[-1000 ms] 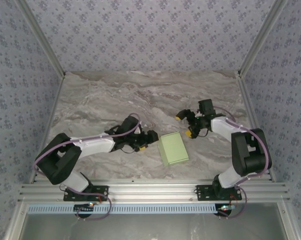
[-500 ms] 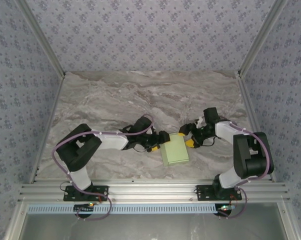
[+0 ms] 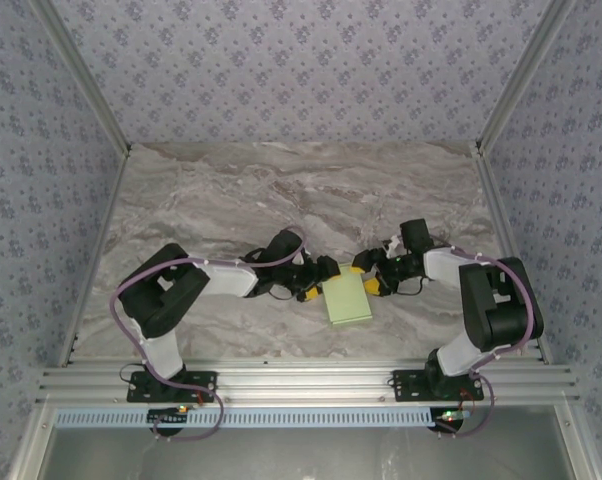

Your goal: Fold the paper box

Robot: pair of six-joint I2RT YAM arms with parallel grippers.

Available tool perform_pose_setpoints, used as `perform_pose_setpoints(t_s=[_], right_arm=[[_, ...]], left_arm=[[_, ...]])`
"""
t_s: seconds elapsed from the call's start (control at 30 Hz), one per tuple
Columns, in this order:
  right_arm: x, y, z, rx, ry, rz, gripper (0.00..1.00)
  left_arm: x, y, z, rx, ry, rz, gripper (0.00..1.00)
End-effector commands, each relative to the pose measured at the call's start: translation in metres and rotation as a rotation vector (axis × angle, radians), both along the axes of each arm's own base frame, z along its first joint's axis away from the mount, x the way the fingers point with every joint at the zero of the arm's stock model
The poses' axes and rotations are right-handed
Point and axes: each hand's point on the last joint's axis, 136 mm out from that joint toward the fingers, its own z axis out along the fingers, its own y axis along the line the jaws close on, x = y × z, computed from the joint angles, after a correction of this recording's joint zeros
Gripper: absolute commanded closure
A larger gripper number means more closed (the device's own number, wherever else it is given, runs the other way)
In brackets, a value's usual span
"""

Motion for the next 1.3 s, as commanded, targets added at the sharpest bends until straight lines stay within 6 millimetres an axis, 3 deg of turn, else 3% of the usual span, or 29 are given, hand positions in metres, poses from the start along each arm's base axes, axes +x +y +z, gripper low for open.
perform_pose_setpoints(t_s=[0.0, 0.2, 0.33, 0.43, 0.57, 0.73, 1.03, 1.27], right_arm=[[-0.012, 0.016, -0.006, 0.039, 0.043, 0.033, 0.35], [-0.014, -0.001, -0.002, -0.005, 0.045, 0.0, 0.34], [-0.023, -0.013, 0.0, -0.028, 0.063, 0.003, 0.32], [-0.032, -0.018, -0.001, -0.035, 0.078, 0.013, 0.32], [-0.048, -0.019, -0.003, -0.036, 0.099, 0.025, 0.31], [-0.063, -0.019, -0.004, -0.029, 0.111, 0.035, 0.31], [-0.072, -0.001, -0.001, -0.019, 0.098, 0.059, 0.31], [-0.068, 0.015, 0.002, -0.013, 0.083, 0.065, 0.31]], left_arm=[[0.008, -0.03, 0.008, -0.103, -0.108, -0.041, 0.17], [0.02, 0.013, 0.004, -0.036, -0.118, 0.008, 0.15], [0.012, 0.023, 0.017, -0.008, -0.14, -0.025, 0.15], [-0.01, 0.019, 0.024, 0.007, -0.142, -0.087, 0.14], [-0.052, 0.011, 0.013, 0.076, -0.107, -0.195, 0.14], [-0.08, 0.004, 0.003, 0.095, -0.073, -0.228, 0.14], [-0.086, -0.017, 0.016, 0.092, -0.105, -0.271, 0.14], [-0.085, -0.029, 0.009, 0.038, -0.085, -0.267, 0.14]])
